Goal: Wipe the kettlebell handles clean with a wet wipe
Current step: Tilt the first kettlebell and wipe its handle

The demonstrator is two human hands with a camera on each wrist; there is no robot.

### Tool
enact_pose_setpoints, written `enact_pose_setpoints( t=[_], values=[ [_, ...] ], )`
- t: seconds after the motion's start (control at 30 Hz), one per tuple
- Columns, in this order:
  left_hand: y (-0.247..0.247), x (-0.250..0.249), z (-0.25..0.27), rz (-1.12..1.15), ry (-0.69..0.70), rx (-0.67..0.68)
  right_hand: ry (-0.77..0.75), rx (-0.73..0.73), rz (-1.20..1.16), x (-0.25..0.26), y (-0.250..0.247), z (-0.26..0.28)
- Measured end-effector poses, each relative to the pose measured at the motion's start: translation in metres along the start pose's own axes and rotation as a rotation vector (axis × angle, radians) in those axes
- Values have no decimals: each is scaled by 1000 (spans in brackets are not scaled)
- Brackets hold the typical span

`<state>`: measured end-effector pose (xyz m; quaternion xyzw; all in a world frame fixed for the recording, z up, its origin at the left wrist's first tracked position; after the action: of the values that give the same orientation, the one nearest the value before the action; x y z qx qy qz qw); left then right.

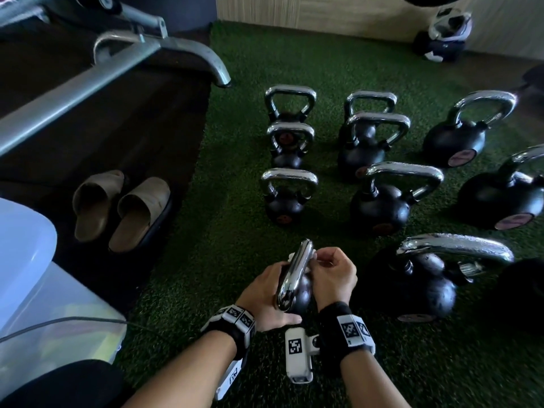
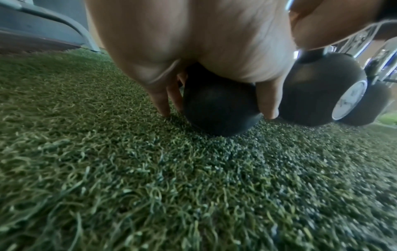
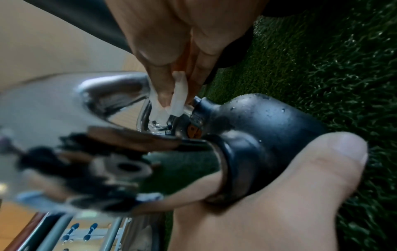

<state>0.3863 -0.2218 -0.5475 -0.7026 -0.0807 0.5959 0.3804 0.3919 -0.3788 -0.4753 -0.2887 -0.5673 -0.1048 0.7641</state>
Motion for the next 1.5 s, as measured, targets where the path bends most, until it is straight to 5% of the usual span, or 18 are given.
enact_pose_setpoints(
  t=[0.33,0.57,0.7,0.8,0.9,1.1,1.3,1.5],
  values=[
    [2,-2,-3,-59,-23,15,44,23,227,4,7,-6],
    [-13,-6,-5,-223,-108,199,54,149,358,11,-5,-22],
    [-46,-20,-13,-251,-161,484,-195,173,343,20,-22,-20],
    [-90,-64,-17,-132,-233,618,-528,275,422,38,-21,-23],
    [-105,-112,-12,-166,-234,536,-719,433,585,54,-16,-32],
    [-82,-140,1,-501,-300,361,-683,631,942,85,-24,-36],
    [-111,-117,-9,-776,-163,325,-542,605,1013,87,-38,-27],
    [-149,-97,-20,-725,-136,242,-525,490,1007,66,-46,5]
  ],
)
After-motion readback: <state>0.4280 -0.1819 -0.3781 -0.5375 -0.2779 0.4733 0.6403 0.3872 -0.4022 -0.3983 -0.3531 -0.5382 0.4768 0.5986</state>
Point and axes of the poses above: each hand's wrist, its own z-axis away from the middle knuckle, its own y-axis out of the palm, x = y × z, the point moved 1 cm from there along -z, towards the middle knuckle, and after that the axes turned 7 degrees about y, right-handed, at the moved point
